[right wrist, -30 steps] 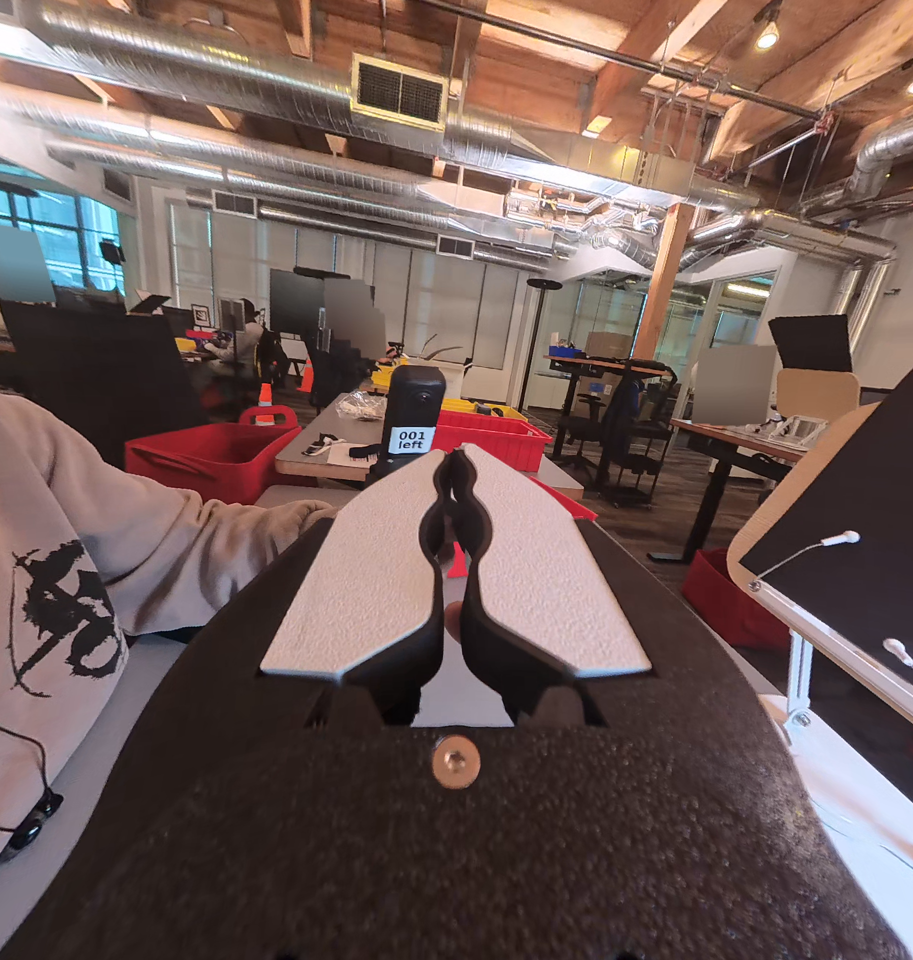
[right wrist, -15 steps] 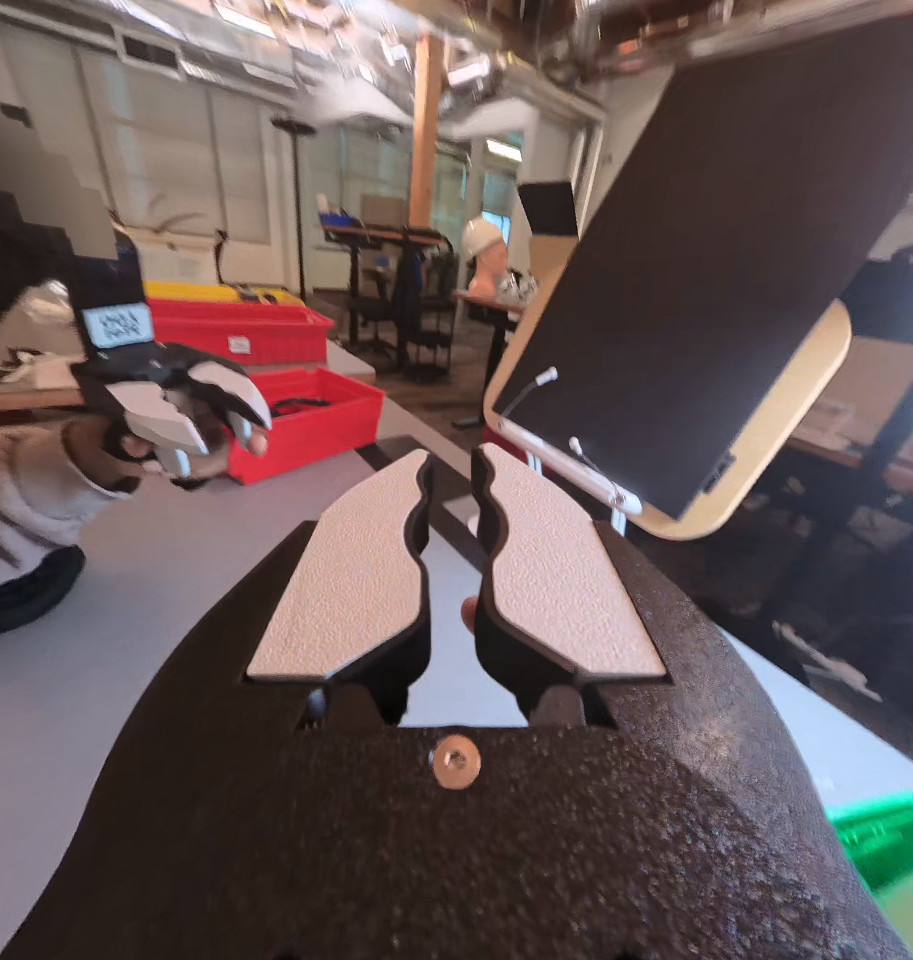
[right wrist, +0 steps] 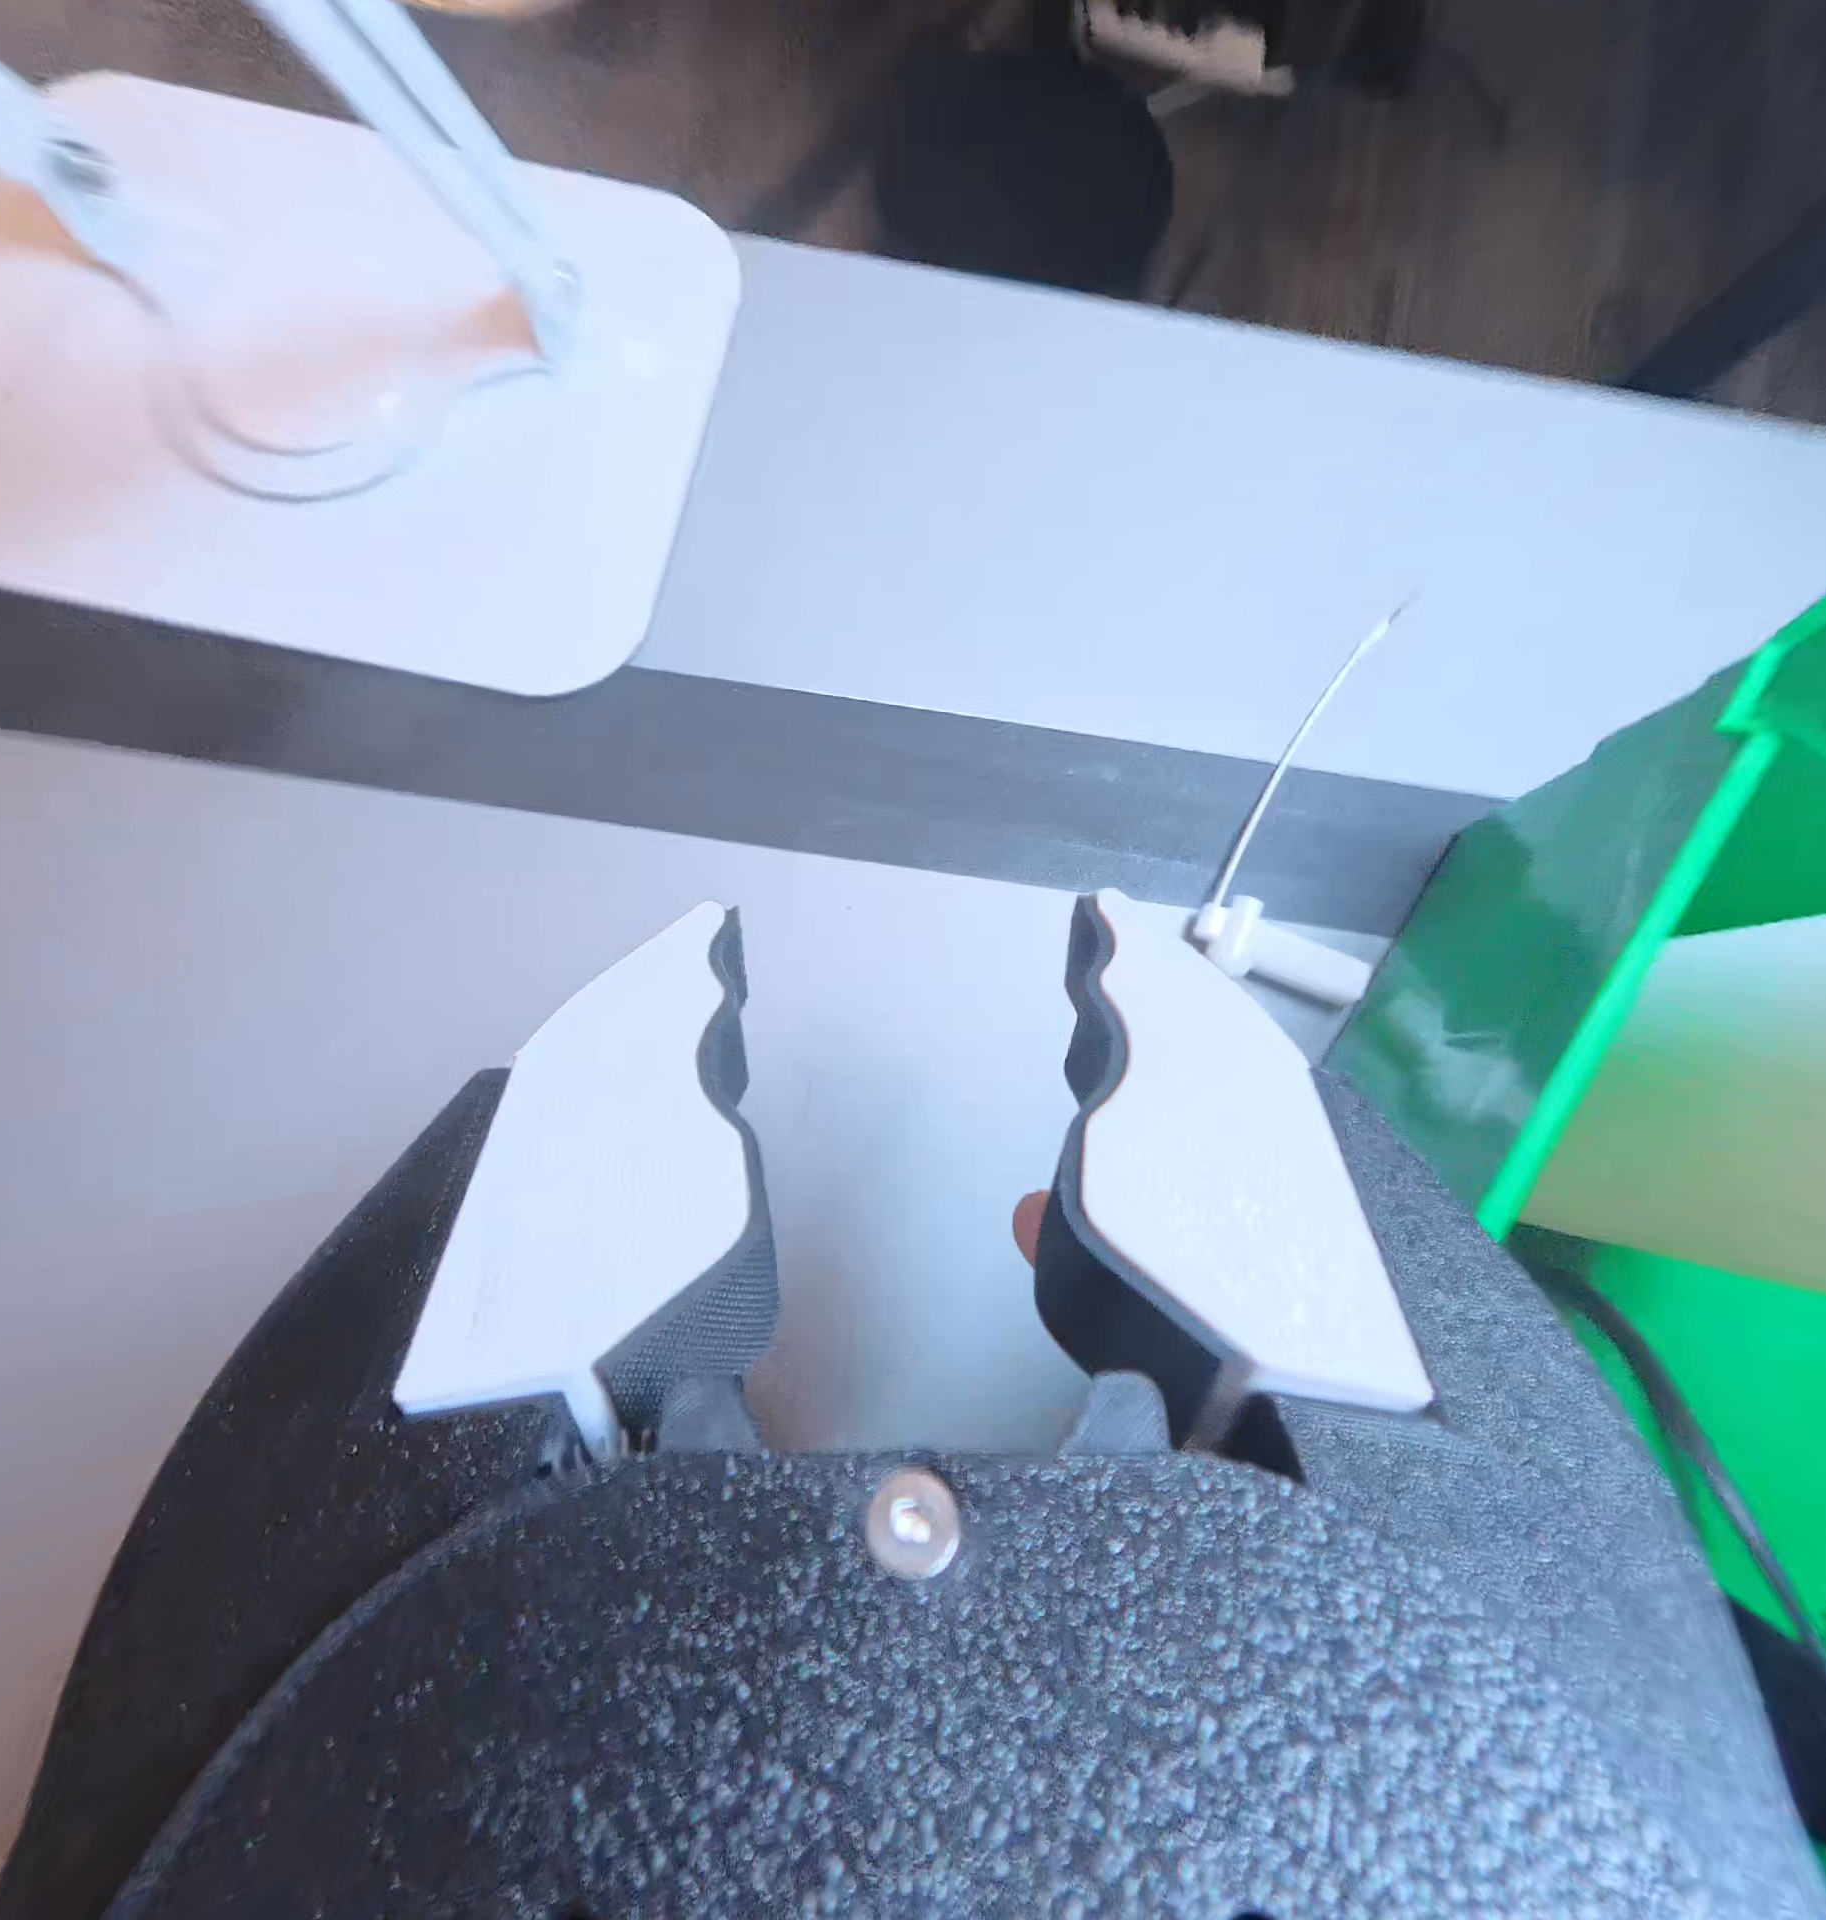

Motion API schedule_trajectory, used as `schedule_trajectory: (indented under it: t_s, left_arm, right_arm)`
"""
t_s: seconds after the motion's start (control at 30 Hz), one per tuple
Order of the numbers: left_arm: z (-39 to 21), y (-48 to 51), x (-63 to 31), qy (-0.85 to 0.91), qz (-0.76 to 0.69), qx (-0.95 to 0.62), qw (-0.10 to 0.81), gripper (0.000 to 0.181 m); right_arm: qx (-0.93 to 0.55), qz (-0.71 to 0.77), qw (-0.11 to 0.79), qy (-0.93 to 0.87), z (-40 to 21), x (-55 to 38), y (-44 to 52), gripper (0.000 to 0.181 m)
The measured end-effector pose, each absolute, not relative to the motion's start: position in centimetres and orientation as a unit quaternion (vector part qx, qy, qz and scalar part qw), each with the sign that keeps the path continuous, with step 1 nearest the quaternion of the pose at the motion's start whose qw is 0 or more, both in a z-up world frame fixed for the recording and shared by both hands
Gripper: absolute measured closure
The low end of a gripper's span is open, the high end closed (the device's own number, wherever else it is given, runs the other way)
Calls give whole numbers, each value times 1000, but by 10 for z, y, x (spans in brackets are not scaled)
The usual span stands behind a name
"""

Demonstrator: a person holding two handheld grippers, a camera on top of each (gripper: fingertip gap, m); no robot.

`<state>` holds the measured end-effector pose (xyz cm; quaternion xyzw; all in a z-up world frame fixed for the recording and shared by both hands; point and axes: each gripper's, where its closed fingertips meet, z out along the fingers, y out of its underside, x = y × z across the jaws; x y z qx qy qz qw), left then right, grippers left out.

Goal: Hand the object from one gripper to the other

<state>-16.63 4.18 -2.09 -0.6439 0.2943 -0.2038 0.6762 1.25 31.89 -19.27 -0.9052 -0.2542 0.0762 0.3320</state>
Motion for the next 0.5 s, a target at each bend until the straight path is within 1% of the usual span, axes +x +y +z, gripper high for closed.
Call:
schedule_trajectory:
  t_s: [0.1, 0.23, 0.3, 0.37, 0.5]
  left_arm:
    - [-9, 36, -187, 277, -198, -638, 691, 145]
    - [10, 26, -208, 253, -218, -619, 711, 146]
    - [18, 22, -216, 248, -218, -610, 720, 147]
    - [25, 19, -222, 245, -214, -602, 729, 148]
    - [33, 14, -231, 236, -220, -591, 739, 150]
  right_arm:
    - [-929, 13, 307, -206, -218, 24, 346, 122]
    - [-949, -48, 251, -182, -247, 47, 362, 120]
    - [-957, -50, 224, -178, -256, 53, 364, 122]
    - [-960, -50, 217, -170, -261, 56, 368, 127]
    - [-969, -28, 197, -144, -273, 60, 370, 133]
